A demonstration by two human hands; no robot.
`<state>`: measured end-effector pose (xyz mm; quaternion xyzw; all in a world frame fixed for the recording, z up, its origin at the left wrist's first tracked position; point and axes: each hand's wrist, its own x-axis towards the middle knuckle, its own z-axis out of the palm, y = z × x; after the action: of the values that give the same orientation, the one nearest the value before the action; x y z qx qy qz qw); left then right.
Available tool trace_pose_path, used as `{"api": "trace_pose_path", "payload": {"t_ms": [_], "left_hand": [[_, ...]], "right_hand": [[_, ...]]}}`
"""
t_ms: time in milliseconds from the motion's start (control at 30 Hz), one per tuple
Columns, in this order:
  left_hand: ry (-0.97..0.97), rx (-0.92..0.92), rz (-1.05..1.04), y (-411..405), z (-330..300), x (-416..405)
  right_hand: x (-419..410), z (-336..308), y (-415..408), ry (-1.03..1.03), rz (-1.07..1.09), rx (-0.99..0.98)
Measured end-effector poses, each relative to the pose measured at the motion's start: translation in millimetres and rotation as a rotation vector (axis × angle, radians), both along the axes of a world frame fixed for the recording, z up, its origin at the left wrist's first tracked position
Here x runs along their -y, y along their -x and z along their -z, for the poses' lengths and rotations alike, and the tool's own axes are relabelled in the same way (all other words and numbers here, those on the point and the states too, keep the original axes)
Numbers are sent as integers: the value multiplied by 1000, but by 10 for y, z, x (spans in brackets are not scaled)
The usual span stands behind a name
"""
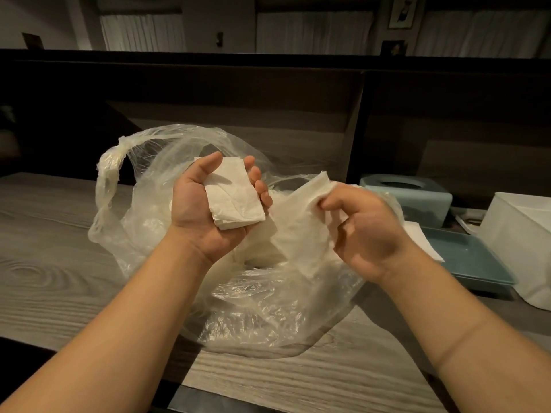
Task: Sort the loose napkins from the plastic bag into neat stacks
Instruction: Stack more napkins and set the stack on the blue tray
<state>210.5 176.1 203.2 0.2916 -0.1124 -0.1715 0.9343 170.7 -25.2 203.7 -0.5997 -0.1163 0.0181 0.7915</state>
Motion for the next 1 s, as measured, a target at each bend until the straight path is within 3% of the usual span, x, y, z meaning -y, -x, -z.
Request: {"api": "trace_pose_path", "payload": {"t_ms": [133,200,333,467,667,1000], "left_hand": [[-111,-16,69,46,-12,46],[-247,2,114,80,-15,74],[-499,9,123,124,1,116],[-575,4,109,123,22,122],[-629,27,68,109,33,120],[-583,22,29,118,21,135]], "right_hand": [[81,-91,109,-95,-282,20],[97,-93,116,-53,-312,79],[59,-63,71,159,-123,186],[-31,-10,47,382,71,258],[-38,-23,26,216,158,180],[-3,-10,-5,199,257,138]]}}
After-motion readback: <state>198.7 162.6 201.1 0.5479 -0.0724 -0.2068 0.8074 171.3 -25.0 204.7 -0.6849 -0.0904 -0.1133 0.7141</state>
